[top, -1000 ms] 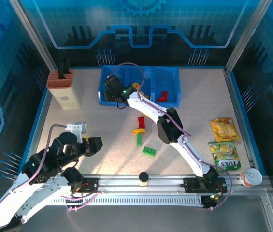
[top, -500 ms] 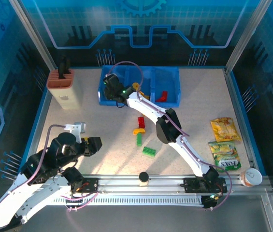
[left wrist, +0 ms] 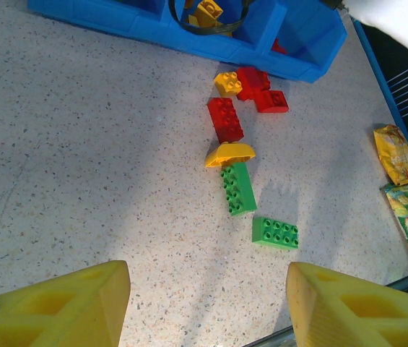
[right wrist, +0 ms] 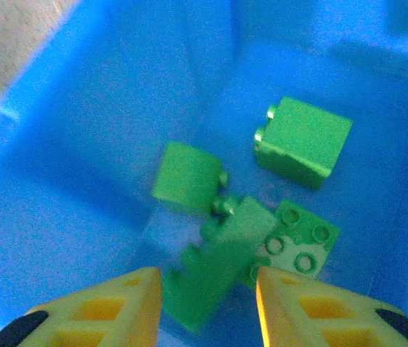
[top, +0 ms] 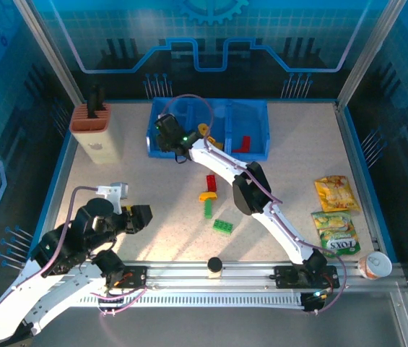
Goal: Sort the legos into containers by color
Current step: Place the lego in the container.
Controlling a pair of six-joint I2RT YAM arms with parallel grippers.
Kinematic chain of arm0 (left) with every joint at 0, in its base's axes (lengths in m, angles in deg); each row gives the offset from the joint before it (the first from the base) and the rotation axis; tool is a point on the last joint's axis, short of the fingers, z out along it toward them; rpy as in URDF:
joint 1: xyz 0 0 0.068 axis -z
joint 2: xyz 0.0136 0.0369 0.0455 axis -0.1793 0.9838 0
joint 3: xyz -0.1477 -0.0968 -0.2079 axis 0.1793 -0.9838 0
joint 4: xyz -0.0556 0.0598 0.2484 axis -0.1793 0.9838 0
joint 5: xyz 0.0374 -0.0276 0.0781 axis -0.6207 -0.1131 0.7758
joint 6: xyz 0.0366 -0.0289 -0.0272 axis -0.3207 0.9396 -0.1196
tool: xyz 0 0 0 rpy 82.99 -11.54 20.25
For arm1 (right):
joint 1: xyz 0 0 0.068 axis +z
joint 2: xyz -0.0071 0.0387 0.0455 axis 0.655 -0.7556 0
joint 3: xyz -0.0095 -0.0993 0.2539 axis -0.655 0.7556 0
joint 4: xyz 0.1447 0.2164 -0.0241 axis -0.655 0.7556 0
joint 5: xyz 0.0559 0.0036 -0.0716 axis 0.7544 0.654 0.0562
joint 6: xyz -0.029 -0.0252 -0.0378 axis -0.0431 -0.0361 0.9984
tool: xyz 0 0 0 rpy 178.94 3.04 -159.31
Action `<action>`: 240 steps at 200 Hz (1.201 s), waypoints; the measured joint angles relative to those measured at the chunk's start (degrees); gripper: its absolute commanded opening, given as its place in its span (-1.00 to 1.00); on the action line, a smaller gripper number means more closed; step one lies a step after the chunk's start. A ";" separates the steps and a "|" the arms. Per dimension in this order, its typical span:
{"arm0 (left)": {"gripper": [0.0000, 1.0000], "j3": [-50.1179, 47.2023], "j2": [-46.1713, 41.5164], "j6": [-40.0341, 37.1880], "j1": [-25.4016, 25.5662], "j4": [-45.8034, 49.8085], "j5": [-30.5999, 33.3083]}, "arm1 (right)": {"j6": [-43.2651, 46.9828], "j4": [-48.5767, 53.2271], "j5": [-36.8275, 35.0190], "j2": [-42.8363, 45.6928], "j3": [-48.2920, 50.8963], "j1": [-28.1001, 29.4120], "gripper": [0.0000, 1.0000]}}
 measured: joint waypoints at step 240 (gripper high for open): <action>0.27 -0.46 11.96 -0.44 0.79 -4.28 -6.51 | 2.32 -13.55 0.44 47.98 52.22 4.20 0.47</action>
